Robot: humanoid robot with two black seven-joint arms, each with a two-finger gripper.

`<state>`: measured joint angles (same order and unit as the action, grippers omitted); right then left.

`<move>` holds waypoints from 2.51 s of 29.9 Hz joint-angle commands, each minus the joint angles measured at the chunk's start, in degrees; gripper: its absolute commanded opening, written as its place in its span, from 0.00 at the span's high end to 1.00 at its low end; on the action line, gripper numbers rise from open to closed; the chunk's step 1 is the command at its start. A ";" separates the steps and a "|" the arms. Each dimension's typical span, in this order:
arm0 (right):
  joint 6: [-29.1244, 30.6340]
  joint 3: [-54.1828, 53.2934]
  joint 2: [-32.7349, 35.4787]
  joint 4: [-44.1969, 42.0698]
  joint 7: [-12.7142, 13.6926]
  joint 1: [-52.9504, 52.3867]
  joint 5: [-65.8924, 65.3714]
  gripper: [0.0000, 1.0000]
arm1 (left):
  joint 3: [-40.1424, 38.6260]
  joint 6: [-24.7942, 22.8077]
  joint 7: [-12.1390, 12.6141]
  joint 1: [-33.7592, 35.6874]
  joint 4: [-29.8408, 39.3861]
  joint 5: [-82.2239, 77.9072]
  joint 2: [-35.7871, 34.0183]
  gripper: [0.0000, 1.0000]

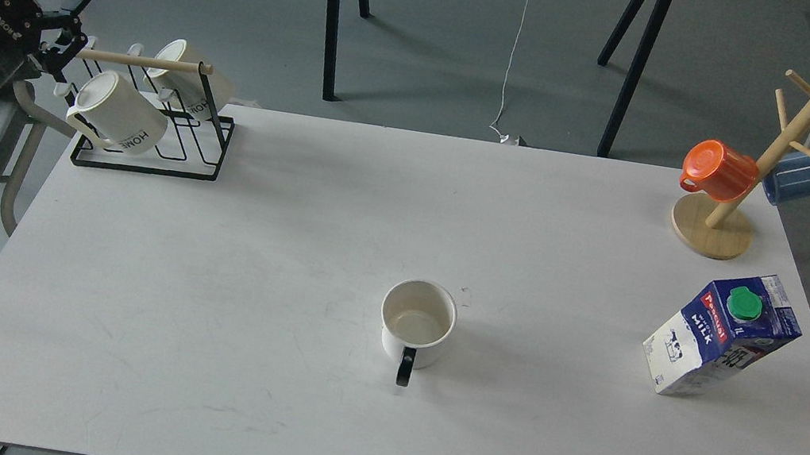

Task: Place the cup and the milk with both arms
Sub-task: 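Reach the right gripper toward the base of the milk carton, then grasp the milk carton with the right gripper and lift it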

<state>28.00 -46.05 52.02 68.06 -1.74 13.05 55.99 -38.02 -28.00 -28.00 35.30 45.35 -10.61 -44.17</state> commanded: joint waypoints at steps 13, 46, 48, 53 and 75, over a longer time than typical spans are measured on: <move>0.00 0.35 -9.20 -0.29 -0.46 -6.81 -8.44 0.01 | 0.14 0.00 0.00 -1.99 0.00 -0.11 1.02 0.07; -2.16 -1.50 -16.07 -0.65 -1.77 -11.73 -11.26 0.01 | 0.49 0.00 0.00 -3.14 -1.31 -0.46 2.86 0.06; -2.68 -1.41 -16.07 -0.65 -2.30 -11.99 -11.26 0.01 | 0.58 0.00 0.00 -3.14 -1.32 -0.46 2.86 0.06; -3.30 -1.50 -16.77 -0.73 -2.92 -12.52 -11.26 0.01 | 0.58 0.00 0.00 -3.57 -1.32 -0.46 3.04 0.06; -5.68 -1.32 -21.96 -0.91 -4.85 -15.86 -13.45 0.37 | 0.58 0.00 0.00 -5.33 -2.63 -0.46 4.09 0.06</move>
<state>21.98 -47.37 30.07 67.02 -6.47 -2.79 43.02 -37.44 -28.00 -28.00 30.34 43.06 -11.11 -40.29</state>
